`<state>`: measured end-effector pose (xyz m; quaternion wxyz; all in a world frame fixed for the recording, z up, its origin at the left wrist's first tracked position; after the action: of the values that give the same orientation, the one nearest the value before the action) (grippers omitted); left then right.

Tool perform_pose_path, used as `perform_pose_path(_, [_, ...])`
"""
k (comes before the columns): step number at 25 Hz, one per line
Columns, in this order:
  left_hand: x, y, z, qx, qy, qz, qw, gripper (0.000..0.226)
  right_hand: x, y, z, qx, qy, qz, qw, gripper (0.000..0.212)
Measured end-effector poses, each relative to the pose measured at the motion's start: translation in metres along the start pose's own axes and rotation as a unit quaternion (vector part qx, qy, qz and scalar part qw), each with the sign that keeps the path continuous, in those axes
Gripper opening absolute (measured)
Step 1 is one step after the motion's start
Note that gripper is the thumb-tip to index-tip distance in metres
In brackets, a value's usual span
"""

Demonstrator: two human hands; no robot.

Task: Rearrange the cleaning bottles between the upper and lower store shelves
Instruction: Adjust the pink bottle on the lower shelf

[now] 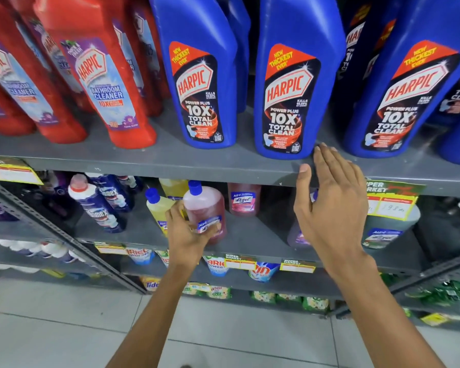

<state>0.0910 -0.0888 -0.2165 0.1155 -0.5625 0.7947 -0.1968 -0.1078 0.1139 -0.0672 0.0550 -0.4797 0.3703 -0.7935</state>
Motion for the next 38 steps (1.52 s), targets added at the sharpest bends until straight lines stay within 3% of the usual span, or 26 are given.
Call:
perform_pose_path(5, [0.022, 0.005, 0.012, 0.034, 0.014, -0.016, 0.999, 0.089, -0.001, 0.0, 0.0, 0.003, 0.004, -0.003, 1.0, 0.047])
perform_pose_path(9, [0.04, 0.009, 0.021, 0.0, -0.004, 0.025, 1.0, 0.081, -0.001, 0.002, 0.0, 0.004, 0.01, 0.002, 1.0, 0.047])
perform_pose_path(14, [0.061, 0.015, 0.042, -0.057, -0.051, 0.091, 0.993, 0.087, -0.002, 0.005, -0.002, 0.005, 0.009, -0.004, 1.0, 0.047])
perform_pose_path(19, [0.062, 0.015, 0.044, -0.11, -0.047, 0.114, 0.986, 0.079, -0.002, 0.007, -0.002, 0.003, 0.014, -0.018, 1.0, 0.047])
perform_pose_path(29, [0.055, 0.053, 0.023, -0.085, -0.02, 0.235, 0.968, 0.081, -0.003, 0.007, -0.002, 0.007, 0.014, -0.019, 1.0, 0.048])
perform_pose_path(38, [0.064, 0.072, 0.017, -0.087, -0.016, 0.275, 0.957, 0.08, -0.002, 0.006, -0.002, 0.001, 0.01, -0.018, 1.0, 0.049])
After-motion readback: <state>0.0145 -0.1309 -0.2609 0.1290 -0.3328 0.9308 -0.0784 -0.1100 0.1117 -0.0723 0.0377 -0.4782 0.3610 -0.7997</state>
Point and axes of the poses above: each hand's wrist, its own x-axis towards the middle knuckle, its own y-axis out of the palm, z = x × y, the point moved 5 cm from there along x, towards the middle knuckle, and after that the axes turned 3 degrees about -y, right-handed, at the moved point
